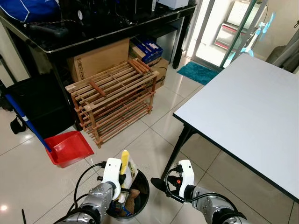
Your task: Picking trash to rubbish bin
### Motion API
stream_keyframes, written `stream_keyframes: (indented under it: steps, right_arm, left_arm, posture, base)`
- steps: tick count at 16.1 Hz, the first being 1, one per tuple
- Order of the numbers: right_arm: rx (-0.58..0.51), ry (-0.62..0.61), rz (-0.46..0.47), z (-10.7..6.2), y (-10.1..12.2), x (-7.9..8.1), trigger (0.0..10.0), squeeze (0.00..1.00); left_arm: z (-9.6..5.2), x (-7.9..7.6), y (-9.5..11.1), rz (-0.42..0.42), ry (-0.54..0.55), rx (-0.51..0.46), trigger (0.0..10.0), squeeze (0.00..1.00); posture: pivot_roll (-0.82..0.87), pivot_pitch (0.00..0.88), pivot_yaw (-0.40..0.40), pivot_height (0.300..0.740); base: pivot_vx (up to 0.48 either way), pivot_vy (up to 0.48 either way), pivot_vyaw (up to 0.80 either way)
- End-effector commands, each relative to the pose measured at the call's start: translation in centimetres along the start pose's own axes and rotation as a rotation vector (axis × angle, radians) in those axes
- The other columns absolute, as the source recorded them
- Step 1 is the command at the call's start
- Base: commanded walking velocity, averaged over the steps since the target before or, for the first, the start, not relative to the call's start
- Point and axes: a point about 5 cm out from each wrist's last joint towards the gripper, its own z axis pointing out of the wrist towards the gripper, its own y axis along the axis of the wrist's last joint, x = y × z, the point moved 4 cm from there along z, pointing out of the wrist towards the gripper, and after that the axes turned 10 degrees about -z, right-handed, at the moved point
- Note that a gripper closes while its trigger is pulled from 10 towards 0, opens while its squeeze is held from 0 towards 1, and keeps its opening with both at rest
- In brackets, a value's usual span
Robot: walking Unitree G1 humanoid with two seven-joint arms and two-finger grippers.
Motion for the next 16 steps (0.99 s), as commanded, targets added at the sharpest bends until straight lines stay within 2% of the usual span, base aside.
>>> stream_keyframes:
  steps: [1,13,15,16]
  right_arm:
    - [-0.017,0.0,0.007,-0.2,0.5,-0.4,10.0,0.0]
    - [-0.021,-0.008,0.023,-0.2,0.5,-0.4,10.0,0.0]
    - [-0.021,-0.008,0.025,-0.2,0.5,-0.4,10.0,0.0]
    - [-0.021,-0.01,0.027,-0.2,0.4,-0.4,10.0,0.0]
  left_arm:
    - [0.0,0.1,-0.5,0.0,0.013,0.015,10.0,1.0]
    - [-0.1,0.6,0.2,0.013,0.038,-0.012,10.0,1.0]
    - [-0.1,0.7,0.7,0.025,0.05,-0.033,10.0,0.0]
    - [-0.1,1.0,1.1,0.031,0.07,-0.048,10.0,0.0]
  posture:
    - [-0.01,0.057,-0.084,0.74]
    - [-0.01,0.055,-0.083,0.74]
    - [-0.01,0.054,-0.083,0.74]
    - [-0.01,0.053,-0.083,0.74]
  base:
    - [0.0,0.0,0.0]
    - [0.0,0.0,0.0]
    - [0.0,0.0,0.0]
    - [0.0,0.0,0.0]
